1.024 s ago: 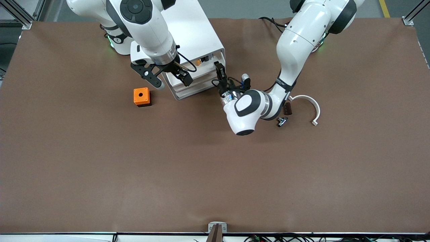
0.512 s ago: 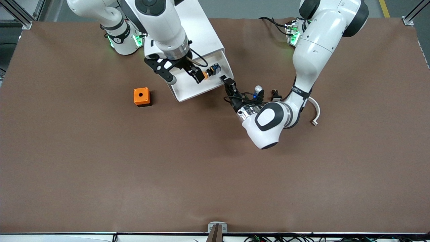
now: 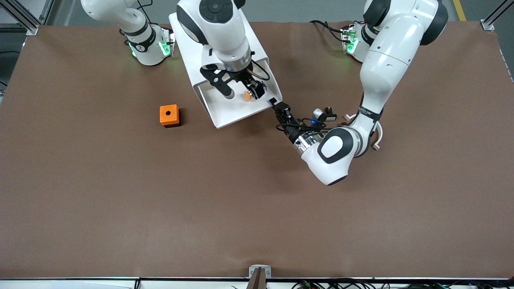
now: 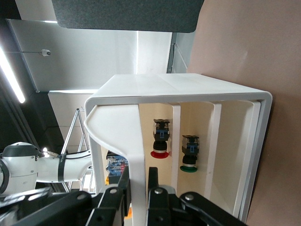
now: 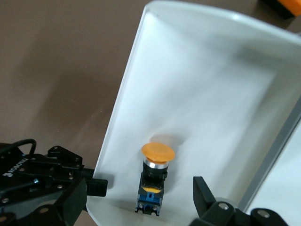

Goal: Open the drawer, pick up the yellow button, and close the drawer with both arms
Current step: 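Grasp the yellow push button in the drawer with the right gripper, lift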

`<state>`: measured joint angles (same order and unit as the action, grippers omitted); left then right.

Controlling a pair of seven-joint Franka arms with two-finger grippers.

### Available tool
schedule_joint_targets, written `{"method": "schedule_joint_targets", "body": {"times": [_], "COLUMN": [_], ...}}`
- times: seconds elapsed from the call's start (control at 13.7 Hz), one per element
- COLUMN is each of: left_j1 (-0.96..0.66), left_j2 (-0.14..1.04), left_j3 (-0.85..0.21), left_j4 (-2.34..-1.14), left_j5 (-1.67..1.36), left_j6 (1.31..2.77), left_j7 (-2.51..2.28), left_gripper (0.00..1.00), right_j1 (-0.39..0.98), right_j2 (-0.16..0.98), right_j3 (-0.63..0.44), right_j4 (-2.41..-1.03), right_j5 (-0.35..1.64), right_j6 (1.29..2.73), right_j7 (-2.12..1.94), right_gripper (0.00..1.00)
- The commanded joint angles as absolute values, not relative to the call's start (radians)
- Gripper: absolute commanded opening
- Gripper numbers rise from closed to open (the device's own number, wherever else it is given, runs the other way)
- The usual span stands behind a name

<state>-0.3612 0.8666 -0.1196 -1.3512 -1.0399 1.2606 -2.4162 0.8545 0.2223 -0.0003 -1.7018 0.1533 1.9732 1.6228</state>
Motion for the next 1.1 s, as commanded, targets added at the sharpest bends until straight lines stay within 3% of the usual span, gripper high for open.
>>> {"method": "schedule_joint_targets", "body": {"times": [0.0, 0.07, 0.15, 0.22, 0.59, 0.73, 0.88, 1.02], "left_j1": [-0.362, -0.361, -0.36, -0.356, -0.33, -0.328, -0.331, -0.34], "left_j2": [0.882, 0.882, 0.882, 0.882, 0.884, 0.884, 0.879, 0.871], "left_j3": [-0.115, -0.115, -0.115, -0.114, -0.114, -0.114, -0.095, -0.077], "left_j4": [-1.331, -1.331, -1.328, -1.319, -1.243, -1.227, -1.2, -1.189], "left_j5": [-1.048, -1.048, -1.049, -1.049, -1.066, -1.065, -1.057, -1.052], "left_j6": [1.27, 1.272, 1.279, 1.291, 1.293, 1.293, 1.292, 1.295], "left_j7": [-2.415, -2.413, -2.414, -2.416, -2.197, -2.033, -1.886, -1.739], "left_gripper": [0.51, 0.64, 0.87, 1.0, 1.0, 1.0, 1.0, 1.0], "right_j1": [0.882, 0.891, 0.902, 0.91, 0.946, 0.959, 0.96, 0.965], "right_j2": [0.241, 0.248, 0.261, 0.271, 0.308, 0.316, 0.319, 0.319], "right_j3": [-0.014, -0.014, -0.014, -0.014, -0.012, -0.012, -0.012, -0.012], "right_j4": [-1.701, -1.701, -1.701, -1.703, -1.701, -1.701, -1.701, -1.698], "right_j5": [0.15, 0.149, 0.14, 0.115, 0.092, 0.092, 0.095, 0.097], "right_j6": [1.991, 1.993, 2.0, 2.014, 2.019, 2.019, 2.017, 2.014], "right_j7": [1.678, 1.687, 1.706, 1.738, 1.802, 1.804, 1.804, 1.802], "right_gripper": [1.0, 1.0, 1.0, 0.99, 0.92, 0.85, 0.63, 0.17]}}
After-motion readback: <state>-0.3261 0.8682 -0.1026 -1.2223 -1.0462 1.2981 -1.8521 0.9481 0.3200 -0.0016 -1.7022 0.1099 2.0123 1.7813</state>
